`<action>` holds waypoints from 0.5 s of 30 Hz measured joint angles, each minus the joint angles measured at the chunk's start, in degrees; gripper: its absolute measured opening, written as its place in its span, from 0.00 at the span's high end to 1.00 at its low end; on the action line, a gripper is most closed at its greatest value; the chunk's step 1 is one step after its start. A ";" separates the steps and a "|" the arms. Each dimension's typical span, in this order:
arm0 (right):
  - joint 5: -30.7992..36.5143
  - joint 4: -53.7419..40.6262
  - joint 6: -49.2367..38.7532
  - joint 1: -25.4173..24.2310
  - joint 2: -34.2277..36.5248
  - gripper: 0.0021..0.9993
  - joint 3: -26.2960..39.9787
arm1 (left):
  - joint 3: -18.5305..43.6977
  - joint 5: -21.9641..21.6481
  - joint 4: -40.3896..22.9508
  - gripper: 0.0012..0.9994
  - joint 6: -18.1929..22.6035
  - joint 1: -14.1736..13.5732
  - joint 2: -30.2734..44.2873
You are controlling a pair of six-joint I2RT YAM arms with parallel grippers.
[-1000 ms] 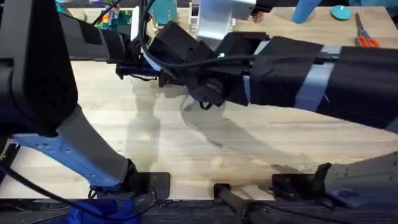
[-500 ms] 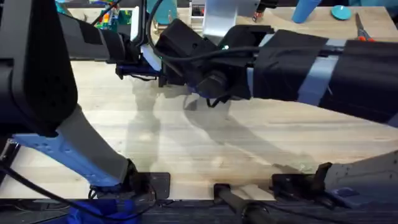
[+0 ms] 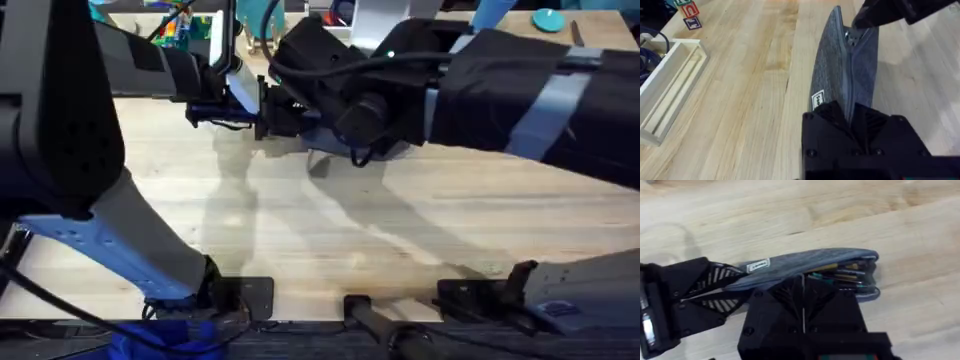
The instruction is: Unzip the bag, pick up the pens from the table one at a time and place them inside, then zip the bag closed.
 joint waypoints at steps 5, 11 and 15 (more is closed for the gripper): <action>0.04 -1.77 1.05 -1.14 0.00 0.97 0.01 | 0.00 -0.04 0.00 0.96 0.01 0.04 0.00; 0.06 -3.65 1.55 -2.10 -0.15 0.97 0.04 | 0.00 -0.07 0.00 0.96 0.01 0.04 0.00; -0.16 -4.51 1.90 -3.01 -0.52 0.97 0.10 | 0.00 -0.09 0.04 0.96 0.01 0.04 0.00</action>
